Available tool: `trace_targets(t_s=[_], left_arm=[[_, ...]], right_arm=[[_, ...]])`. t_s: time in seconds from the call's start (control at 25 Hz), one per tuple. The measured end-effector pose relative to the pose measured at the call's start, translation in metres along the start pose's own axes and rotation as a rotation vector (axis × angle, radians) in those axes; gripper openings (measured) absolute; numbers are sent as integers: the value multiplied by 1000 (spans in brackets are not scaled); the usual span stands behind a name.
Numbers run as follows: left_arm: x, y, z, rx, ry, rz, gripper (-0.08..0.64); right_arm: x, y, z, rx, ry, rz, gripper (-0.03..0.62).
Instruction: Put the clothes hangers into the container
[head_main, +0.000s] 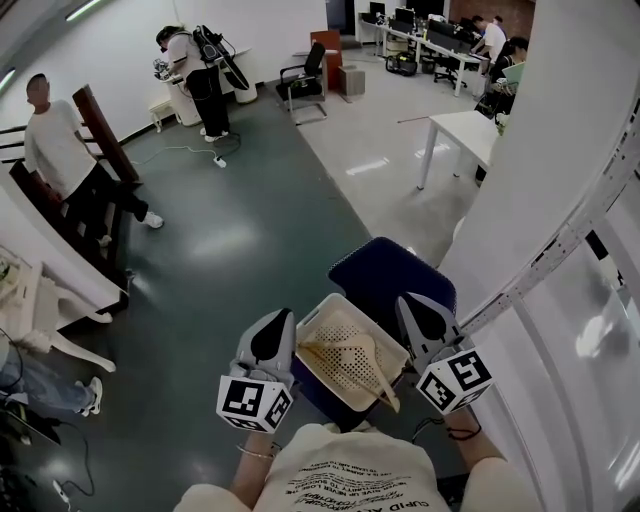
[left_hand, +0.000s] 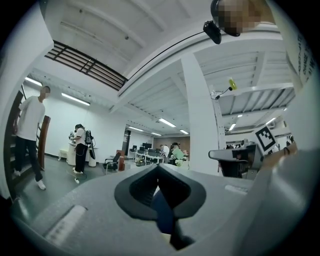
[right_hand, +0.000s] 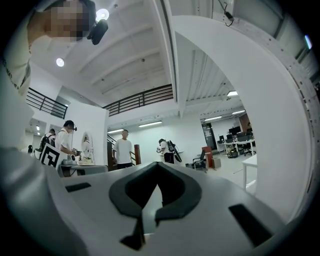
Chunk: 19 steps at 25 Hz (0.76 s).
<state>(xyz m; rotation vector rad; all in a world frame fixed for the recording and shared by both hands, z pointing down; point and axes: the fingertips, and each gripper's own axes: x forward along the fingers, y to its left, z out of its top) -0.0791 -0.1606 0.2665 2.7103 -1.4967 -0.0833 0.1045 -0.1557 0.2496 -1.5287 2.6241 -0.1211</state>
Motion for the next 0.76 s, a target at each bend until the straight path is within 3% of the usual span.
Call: trace_targets(t_s=[0.76], left_arm=[[6,9,-4,18,6,16,21]], right_arm=[[-7,-16,-4,-23,-4,-79,2]])
